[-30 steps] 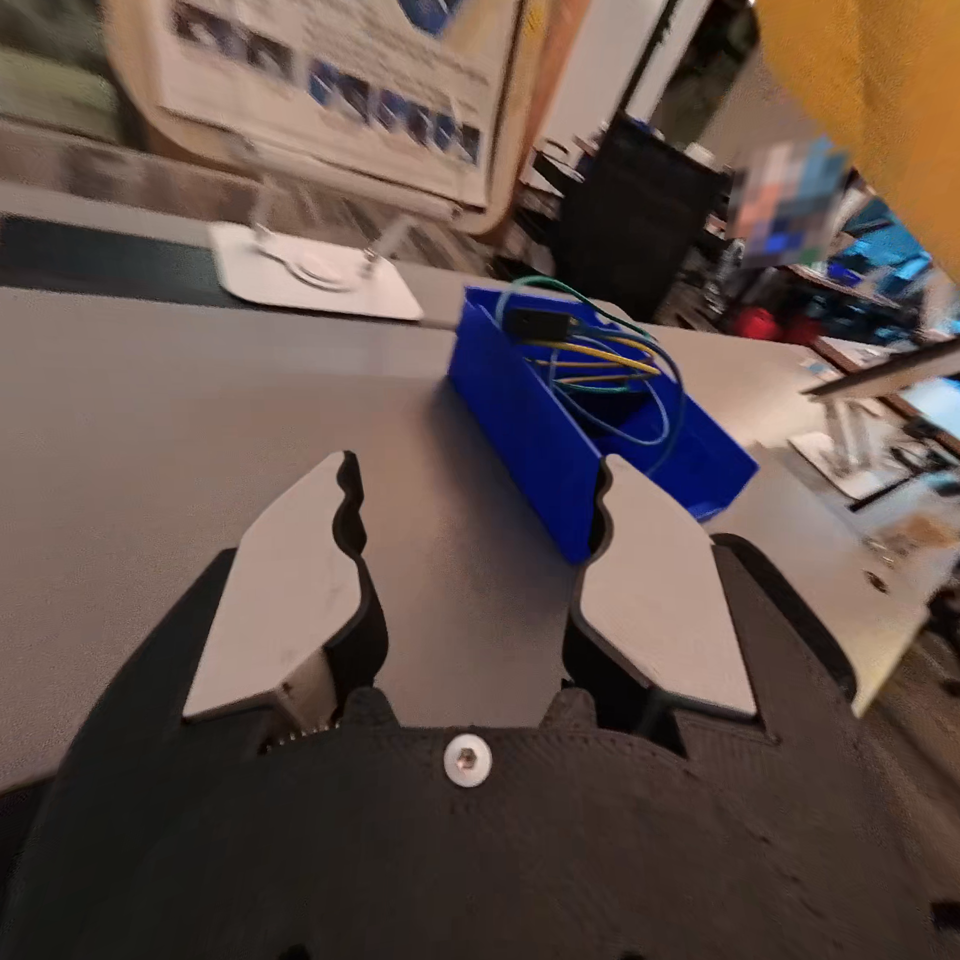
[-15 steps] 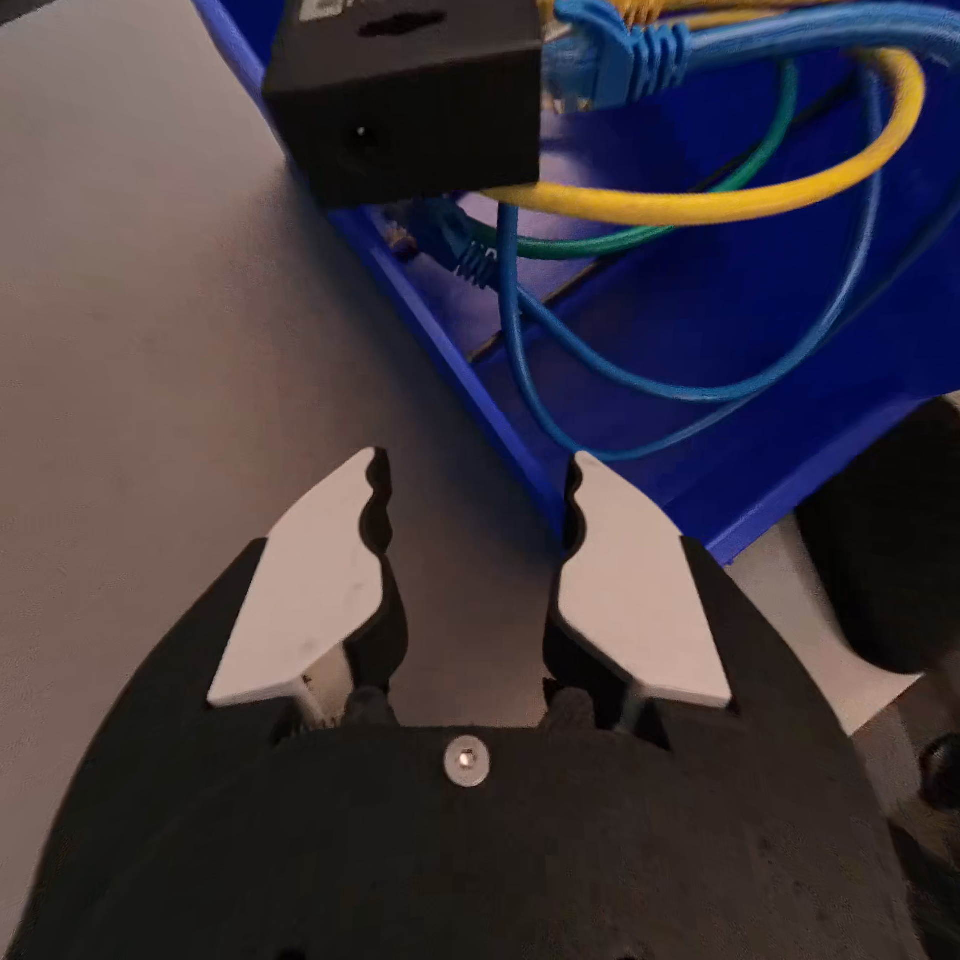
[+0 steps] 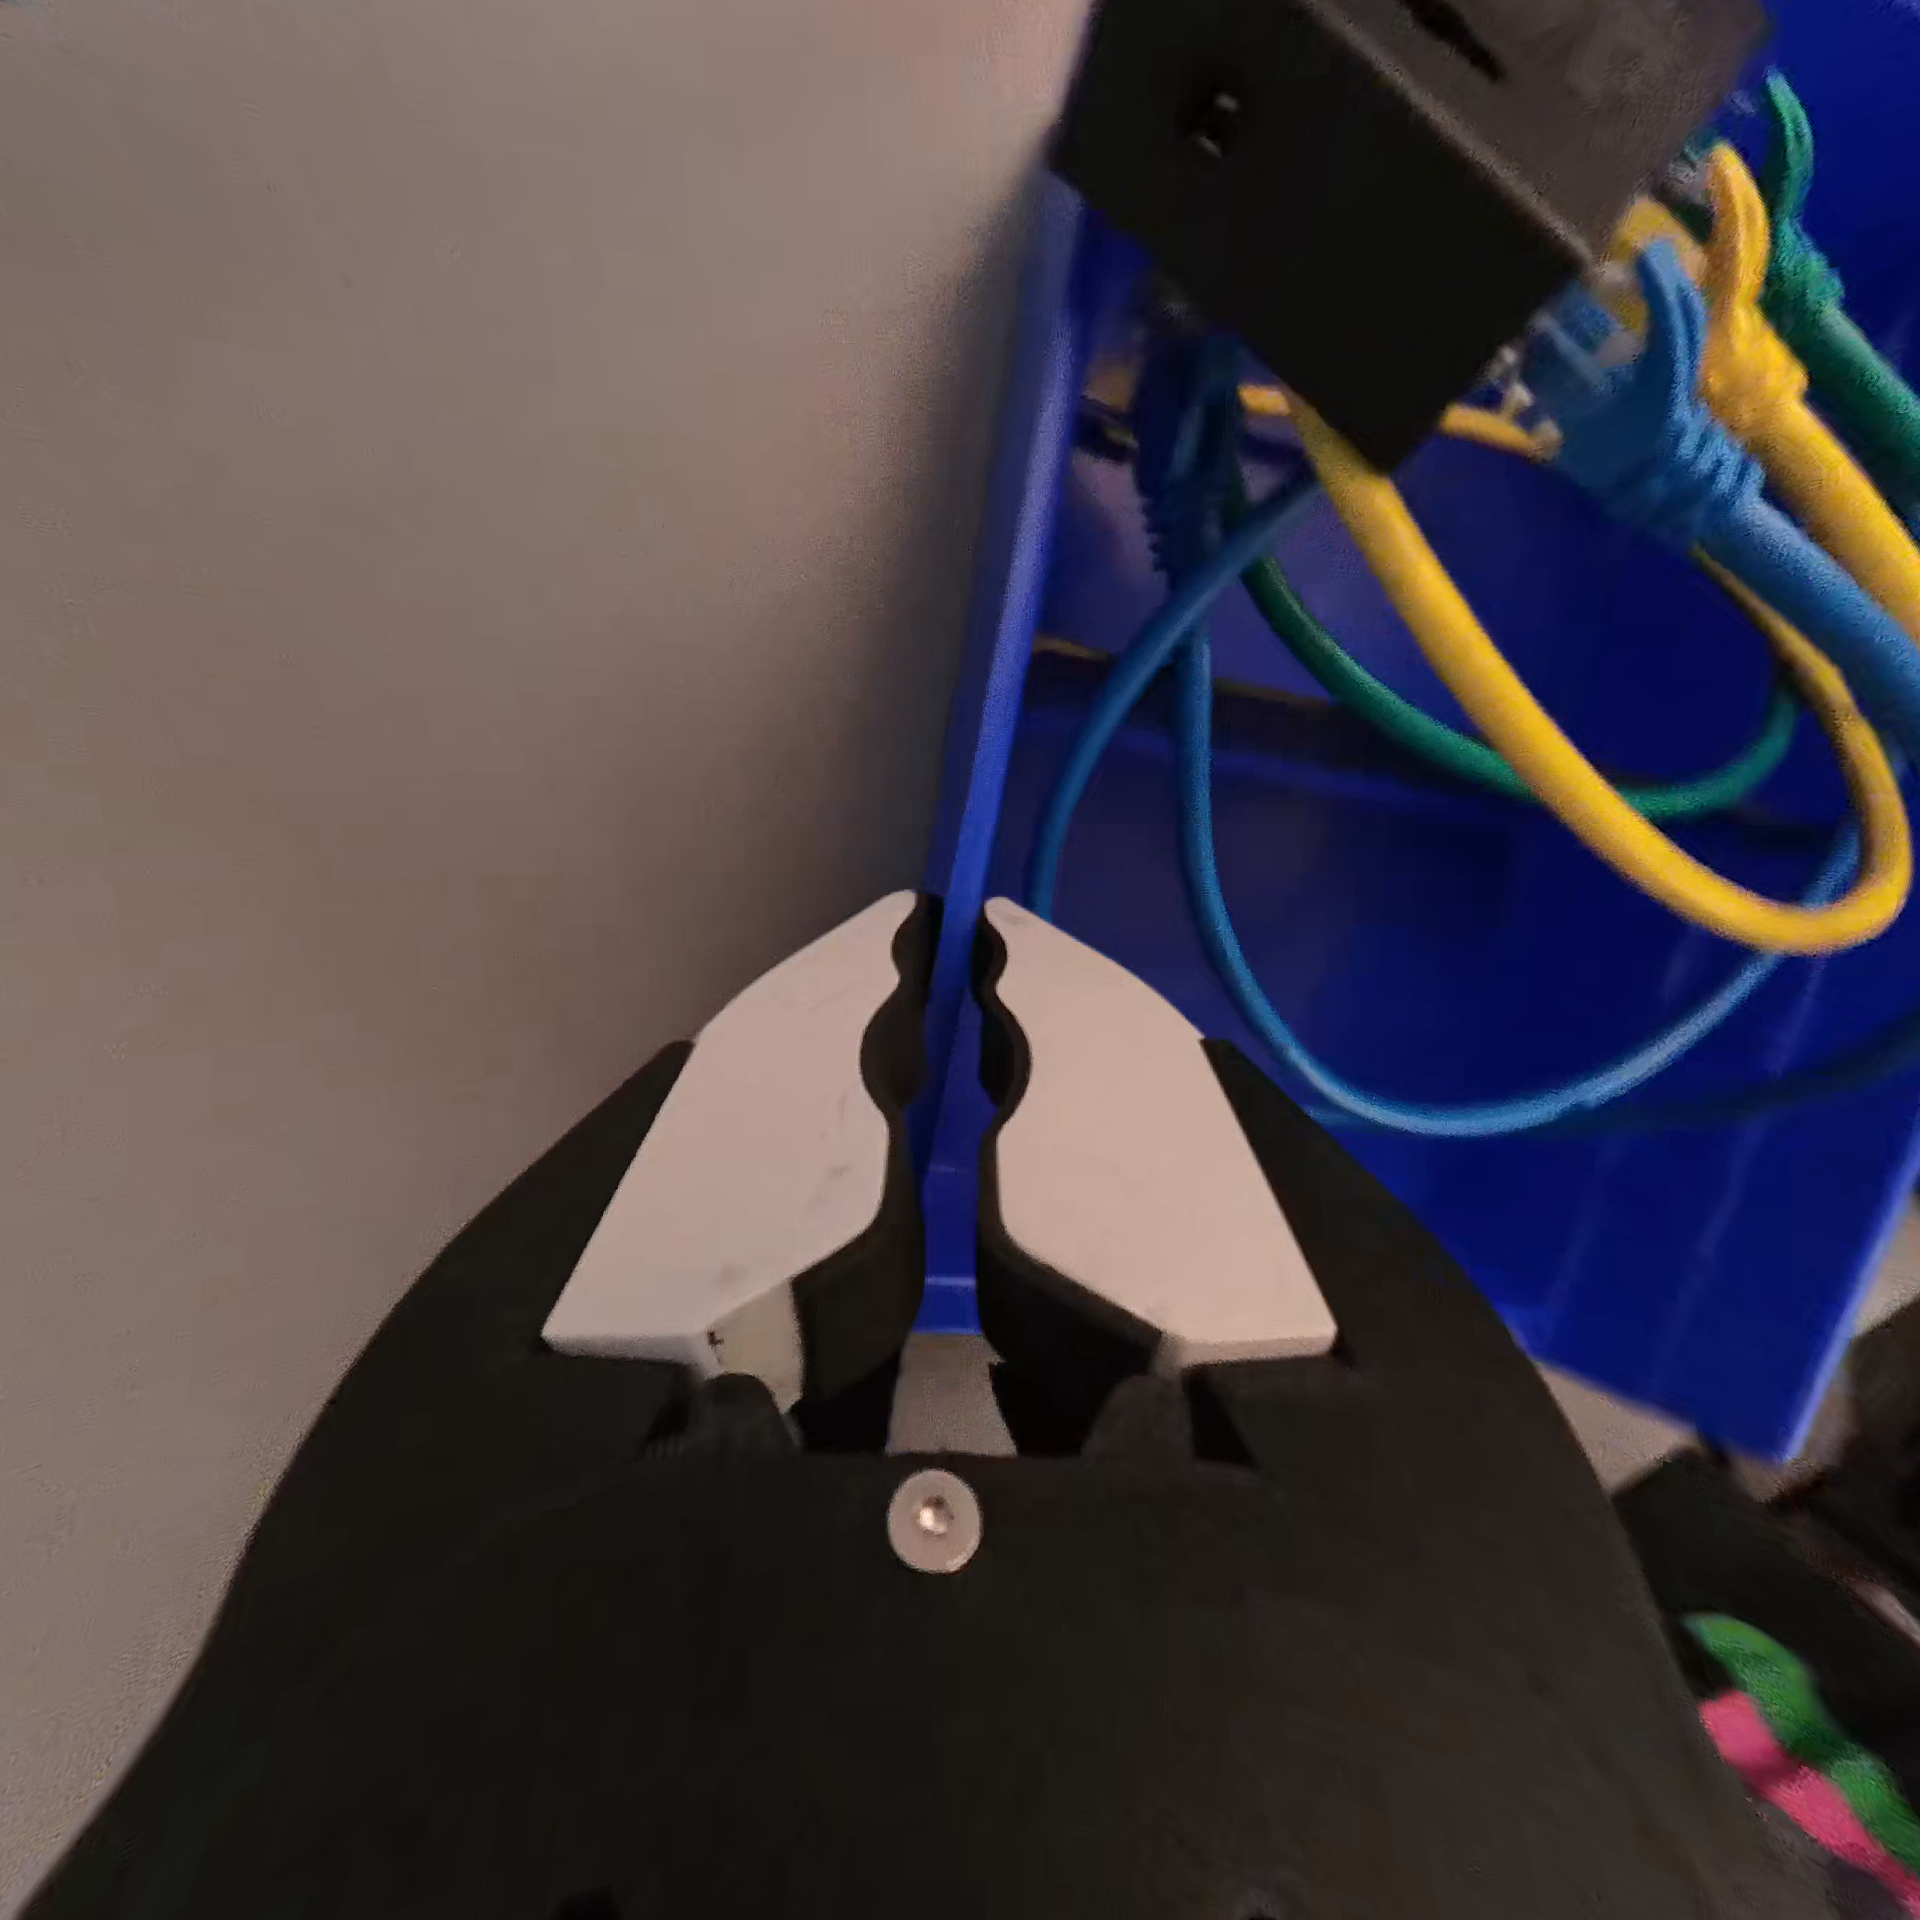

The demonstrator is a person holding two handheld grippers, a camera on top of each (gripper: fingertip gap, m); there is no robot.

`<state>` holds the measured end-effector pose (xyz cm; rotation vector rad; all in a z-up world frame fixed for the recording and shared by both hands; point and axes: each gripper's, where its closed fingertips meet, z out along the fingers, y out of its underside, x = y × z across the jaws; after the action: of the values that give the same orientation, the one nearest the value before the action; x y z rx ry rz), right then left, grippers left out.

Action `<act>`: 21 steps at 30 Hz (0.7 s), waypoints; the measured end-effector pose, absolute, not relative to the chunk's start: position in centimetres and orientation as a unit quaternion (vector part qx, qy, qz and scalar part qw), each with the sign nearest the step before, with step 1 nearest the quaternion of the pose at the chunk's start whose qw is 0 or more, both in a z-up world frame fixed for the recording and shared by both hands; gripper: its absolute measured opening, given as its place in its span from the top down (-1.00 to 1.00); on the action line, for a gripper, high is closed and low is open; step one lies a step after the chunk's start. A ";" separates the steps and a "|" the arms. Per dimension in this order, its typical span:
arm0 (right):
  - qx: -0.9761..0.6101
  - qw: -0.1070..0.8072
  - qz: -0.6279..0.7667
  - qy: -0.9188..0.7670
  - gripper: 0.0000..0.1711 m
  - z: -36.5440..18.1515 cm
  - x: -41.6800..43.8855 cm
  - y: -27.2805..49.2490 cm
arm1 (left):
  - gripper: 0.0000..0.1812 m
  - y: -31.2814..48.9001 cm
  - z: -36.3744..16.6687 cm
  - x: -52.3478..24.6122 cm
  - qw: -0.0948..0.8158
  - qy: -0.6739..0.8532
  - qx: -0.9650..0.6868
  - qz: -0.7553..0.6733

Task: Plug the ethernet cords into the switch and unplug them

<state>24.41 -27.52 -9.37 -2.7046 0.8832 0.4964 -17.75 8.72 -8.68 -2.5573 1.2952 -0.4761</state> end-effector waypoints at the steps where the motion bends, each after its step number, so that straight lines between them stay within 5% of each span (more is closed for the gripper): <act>1: -0.930 0.122 0.169 0.302 0.72 -9.8 24.4 -27.5 | 0.89 10.3 -8.7 -20.1 0.132 0.439 -0.877 -0.146; 11: -0.951 0.069 0.150 0.263 0.71 -13.9 25.1 -27.2 | 0.95 16.9 -8.3 -39.9 0.163 0.310 -0.928 -0.127; 21: -0.974 0.066 0.133 0.169 0.72 -15.3 26.0 -24.5 | 0.95 17.8 -8.3 -45.6 0.177 0.232 -0.946 -0.139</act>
<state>26.02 -24.50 -15.26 -2.9378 0.5087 0.4020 -45.64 17.75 -8.25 -2.6781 0.6580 -0.3944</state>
